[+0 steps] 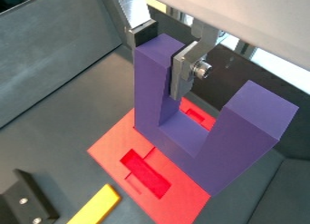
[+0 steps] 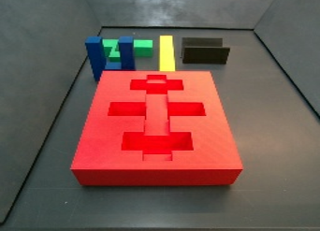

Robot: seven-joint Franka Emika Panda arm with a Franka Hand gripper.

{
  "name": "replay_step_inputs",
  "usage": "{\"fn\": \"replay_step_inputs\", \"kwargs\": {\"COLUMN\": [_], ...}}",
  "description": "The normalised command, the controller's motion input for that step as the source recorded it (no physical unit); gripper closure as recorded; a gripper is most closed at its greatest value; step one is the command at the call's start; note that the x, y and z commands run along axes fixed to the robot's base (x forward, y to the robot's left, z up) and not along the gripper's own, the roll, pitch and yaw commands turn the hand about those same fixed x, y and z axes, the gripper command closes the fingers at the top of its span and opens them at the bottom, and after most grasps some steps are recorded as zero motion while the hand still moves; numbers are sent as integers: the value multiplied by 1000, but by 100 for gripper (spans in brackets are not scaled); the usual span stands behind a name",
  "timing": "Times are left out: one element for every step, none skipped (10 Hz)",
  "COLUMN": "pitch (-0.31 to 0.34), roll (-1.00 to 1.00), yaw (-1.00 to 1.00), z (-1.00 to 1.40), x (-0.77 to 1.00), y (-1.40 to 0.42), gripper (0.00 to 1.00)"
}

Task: Pick up the purple object. Move up. Place the purple object on the fixture. Regrasp the purple object. Move to above the board. Insert the purple object.
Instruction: Insert the purple object.

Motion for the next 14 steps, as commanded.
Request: {"fn": "replay_step_inputs", "kwargs": {"pitch": [0, -139, -193, -189, -170, -164, -156, -146, -149, -143, -126, -94, -90, -53], "roll": [-20, -209, -271, -290, -263, -221, -237, -267, -250, -237, -194, -166, -171, -84], "yaw": [-3, -86, -31, 0, 0, 0, 71, 171, 163, 171, 169, 80, 0, 0], "z": [-17, -400, -449, -423, -486, -543, -480, -429, -451, -477, -471, -411, -454, -403], "x": [71, 49, 134, 211, 249, 257, 177, 123, 111, 126, 134, 69, 0, 0], "y": [-29, -223, -389, -389, -423, -451, -457, -454, -466, -477, -491, -163, 0, 0], "gripper": [100, 100, 100, 100, 100, 100, 100, 100, 100, 100, 100, 100, 100, 100]}}
